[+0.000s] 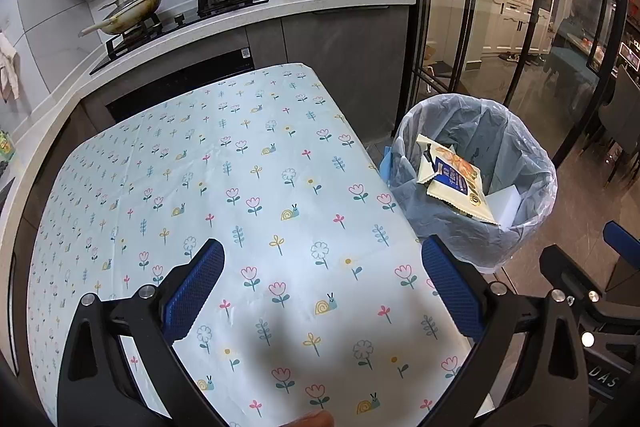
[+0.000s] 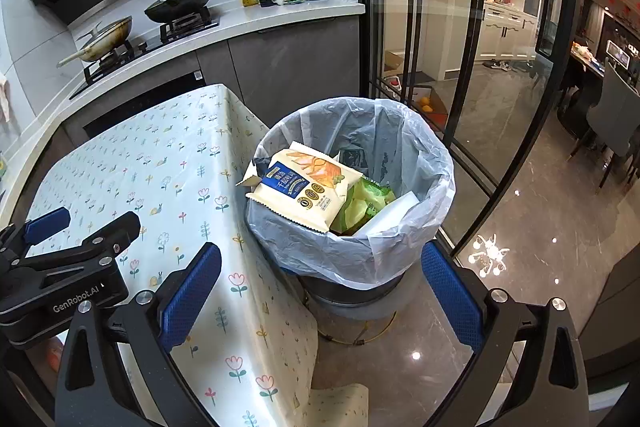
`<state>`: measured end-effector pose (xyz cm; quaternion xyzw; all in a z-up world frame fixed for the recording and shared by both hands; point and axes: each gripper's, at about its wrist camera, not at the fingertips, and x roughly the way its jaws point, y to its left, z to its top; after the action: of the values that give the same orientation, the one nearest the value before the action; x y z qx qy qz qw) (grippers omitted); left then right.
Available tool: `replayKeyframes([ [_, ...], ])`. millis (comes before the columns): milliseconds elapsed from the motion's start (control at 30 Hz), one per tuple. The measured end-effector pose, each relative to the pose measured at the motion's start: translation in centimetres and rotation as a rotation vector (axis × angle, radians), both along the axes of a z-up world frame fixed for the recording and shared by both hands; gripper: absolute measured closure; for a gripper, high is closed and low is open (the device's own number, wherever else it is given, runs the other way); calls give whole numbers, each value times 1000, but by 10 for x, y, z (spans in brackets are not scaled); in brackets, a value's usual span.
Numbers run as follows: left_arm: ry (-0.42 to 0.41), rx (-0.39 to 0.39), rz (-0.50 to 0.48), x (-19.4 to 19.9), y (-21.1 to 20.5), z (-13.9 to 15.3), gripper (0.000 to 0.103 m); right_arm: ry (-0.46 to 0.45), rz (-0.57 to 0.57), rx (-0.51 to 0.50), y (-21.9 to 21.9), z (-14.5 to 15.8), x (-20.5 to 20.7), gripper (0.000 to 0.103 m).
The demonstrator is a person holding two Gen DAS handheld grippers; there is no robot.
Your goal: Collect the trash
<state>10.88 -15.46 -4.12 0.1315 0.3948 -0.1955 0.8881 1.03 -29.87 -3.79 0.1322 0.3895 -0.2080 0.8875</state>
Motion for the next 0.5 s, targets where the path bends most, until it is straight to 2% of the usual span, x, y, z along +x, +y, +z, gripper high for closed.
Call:
replayKeyframes([
  [500,4,4,28,-4,3,-1,8,0,13,-4,3,-1,0,6],
])
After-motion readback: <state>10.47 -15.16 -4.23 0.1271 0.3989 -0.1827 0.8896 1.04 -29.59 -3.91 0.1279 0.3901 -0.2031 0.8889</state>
